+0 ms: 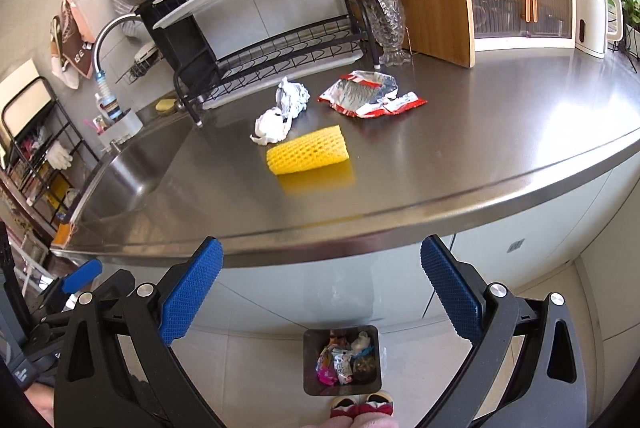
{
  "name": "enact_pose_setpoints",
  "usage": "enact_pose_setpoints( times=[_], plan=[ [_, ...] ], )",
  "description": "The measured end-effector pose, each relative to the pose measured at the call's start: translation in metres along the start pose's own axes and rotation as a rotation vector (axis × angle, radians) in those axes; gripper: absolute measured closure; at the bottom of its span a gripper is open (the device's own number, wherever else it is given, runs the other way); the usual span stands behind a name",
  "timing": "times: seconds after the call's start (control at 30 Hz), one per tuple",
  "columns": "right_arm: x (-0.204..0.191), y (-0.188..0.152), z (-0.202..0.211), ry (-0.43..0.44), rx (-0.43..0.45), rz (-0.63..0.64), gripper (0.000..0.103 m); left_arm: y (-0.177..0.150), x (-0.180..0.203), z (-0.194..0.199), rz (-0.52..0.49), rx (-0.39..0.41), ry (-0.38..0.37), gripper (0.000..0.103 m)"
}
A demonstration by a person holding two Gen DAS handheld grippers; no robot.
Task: Collect trash
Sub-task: 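Raise both tools back toward the counter trash, then grasp the white tissue with left tool while right tool grasps the yellow foam net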
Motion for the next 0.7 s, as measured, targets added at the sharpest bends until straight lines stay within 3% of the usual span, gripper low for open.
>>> enact_pose_setpoints(
  times=[0.23, 0.3, 0.37, 0.43, 0.53, 0.7],
  plan=[
    [0.002, 0.043, -0.039, -0.001, -0.04, -0.029, 0.003, 0.05, -0.005, -0.052, 0.017, -0.045, -0.055, 0.009],
    [0.005, 0.05, -0.057, -0.002, -0.077, -0.055, 0.008, 0.062, -0.006, -0.068, 0.009, -0.048, -0.06, 0.012],
    [0.008, 0.056, -0.077, 0.005, -0.118, -0.072, 0.024, 0.073, -0.006, -0.084, 0.004, -0.055, -0.055, 0.016],
    [0.011, 0.058, -0.095, 0.003, -0.155, -0.081, 0.034, 0.08, -0.004, -0.101, -0.002, -0.073, -0.062, 0.021],
    [0.014, 0.057, -0.116, 0.011, -0.194, -0.104, 0.038, 0.089, 0.002, -0.126, -0.019, -0.102, -0.061, 0.029],
    [0.011, 0.064, -0.132, 0.026, -0.19, -0.084, 0.038, 0.105, 0.013, -0.16, -0.021, -0.133, -0.073, 0.029]
  ],
)
Point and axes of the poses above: each gripper's, at about its wrist camera, not at the fingertips, and z roughly against the way its jaws point, x to its right, y to its top, the point moved 7 cm from there along -z, roughly the way its jaws point, and after that the axes turned 2 degrees about -y, right-handed, at the moved point
